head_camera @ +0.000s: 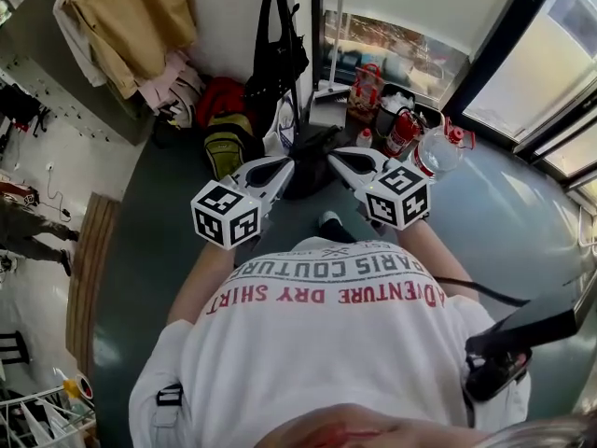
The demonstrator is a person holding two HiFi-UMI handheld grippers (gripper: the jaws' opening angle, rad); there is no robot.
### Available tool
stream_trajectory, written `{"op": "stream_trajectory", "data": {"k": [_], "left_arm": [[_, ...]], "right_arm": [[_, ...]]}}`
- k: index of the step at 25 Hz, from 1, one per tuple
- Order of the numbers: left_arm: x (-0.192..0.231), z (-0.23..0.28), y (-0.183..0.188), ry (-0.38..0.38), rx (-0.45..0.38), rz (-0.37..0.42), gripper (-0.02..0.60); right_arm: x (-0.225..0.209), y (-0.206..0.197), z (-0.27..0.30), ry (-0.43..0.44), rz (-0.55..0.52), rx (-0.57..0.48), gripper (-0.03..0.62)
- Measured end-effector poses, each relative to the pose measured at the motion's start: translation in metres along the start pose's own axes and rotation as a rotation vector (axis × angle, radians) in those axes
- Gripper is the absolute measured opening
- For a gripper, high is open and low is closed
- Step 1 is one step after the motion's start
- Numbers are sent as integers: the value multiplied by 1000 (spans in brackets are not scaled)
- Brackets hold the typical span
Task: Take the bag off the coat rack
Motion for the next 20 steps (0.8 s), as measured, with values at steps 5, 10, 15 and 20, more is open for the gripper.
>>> {"op": "stream_trajectory", "data": {"k": [5, 10, 15, 20], "left_arm": [[48, 42, 28, 3, -21, 11, 3], [113, 102, 45, 41, 3, -22, 3], [157, 178, 76, 35, 12, -35, 3], [187, 222, 100, 54, 22, -19, 2]], "right_arm": [[-56, 25, 42, 34, -8, -16, 0], [-133, 34, 89, 57, 31, 14, 0], [-219, 61, 123, 67, 29, 22, 0], [-273, 90, 145, 87, -6, 8, 0]]}}
Point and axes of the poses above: the fingertips, and each gripper's own axes: z forward along the fingers, x to its left, y out of its top, the point moved 3 cm from there along -z, backward along the fingers
